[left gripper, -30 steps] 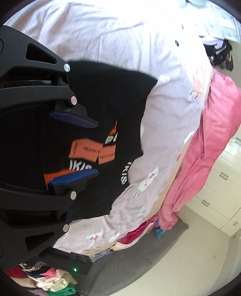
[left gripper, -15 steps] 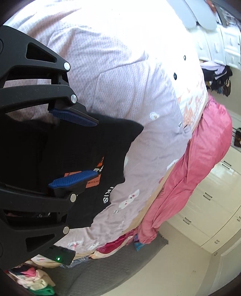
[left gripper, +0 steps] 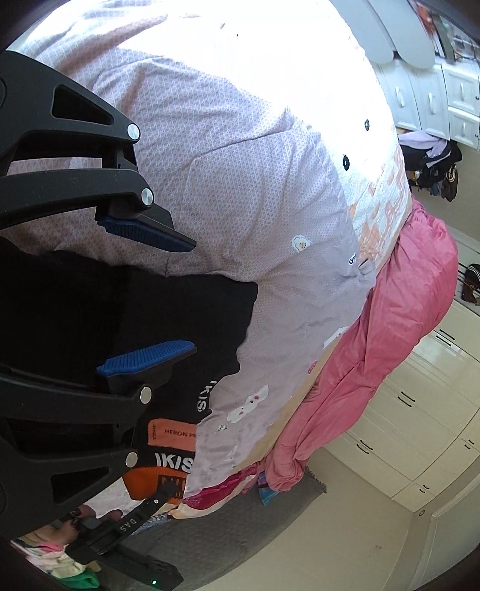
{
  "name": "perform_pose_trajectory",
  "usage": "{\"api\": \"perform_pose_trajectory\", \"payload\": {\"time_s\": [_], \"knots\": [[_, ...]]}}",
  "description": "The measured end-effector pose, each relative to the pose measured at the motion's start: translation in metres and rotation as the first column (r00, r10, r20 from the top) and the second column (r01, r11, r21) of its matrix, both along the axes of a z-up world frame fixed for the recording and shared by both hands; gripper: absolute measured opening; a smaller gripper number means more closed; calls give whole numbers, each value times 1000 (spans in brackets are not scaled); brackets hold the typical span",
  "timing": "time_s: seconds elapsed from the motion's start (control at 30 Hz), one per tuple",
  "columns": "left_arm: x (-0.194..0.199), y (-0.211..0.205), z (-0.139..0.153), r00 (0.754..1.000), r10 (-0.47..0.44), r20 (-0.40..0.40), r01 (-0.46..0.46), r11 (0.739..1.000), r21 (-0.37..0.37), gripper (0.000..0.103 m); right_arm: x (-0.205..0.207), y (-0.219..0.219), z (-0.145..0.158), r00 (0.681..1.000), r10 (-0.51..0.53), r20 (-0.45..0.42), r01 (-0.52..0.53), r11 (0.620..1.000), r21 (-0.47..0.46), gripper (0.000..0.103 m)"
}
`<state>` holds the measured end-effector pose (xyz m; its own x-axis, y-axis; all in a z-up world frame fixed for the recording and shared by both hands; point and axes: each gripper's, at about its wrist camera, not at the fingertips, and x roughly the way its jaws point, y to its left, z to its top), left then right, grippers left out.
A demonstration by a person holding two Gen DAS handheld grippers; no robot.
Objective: Fold small clothes
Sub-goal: 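Grasp the second orange cuff with the right gripper, straighten it, release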
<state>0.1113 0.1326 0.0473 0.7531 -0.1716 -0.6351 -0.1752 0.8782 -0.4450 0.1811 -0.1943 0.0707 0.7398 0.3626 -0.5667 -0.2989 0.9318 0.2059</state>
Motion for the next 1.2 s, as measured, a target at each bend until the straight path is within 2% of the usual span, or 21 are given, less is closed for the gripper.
{"api": "perform_pose_trajectory", "payload": {"time_s": [0.33,0.4,0.67,0.8,0.93,1.03,1.2], "knots": [[28,-25,-16,996,-75,-57,78,996,52,42,6,-32,-27,993,-110,-35,109,993,-44,10],[37,-36,-19,992,-105,-70,109,992,62,42,7,-37,-31,992,-120,-43,118,992,-43,7],[64,-69,-32,973,-199,-116,211,972,102,42,9,-40,-37,989,-137,-56,134,990,-47,7],[73,-80,-41,963,-225,-149,243,963,117,42,10,-43,-41,985,-153,-77,150,988,-40,9],[77,-87,-46,956,-241,-168,263,956,129,42,7,-45,-42,981,-183,-62,180,982,-63,17],[79,-90,-48,953,-247,-177,273,952,137,42,6,-46,-43,981,-182,-62,178,982,-63,17],[85,-96,-57,942,-256,-217,292,943,157,42,3,-29,-45,991,-117,-72,111,990,-81,17]]}}
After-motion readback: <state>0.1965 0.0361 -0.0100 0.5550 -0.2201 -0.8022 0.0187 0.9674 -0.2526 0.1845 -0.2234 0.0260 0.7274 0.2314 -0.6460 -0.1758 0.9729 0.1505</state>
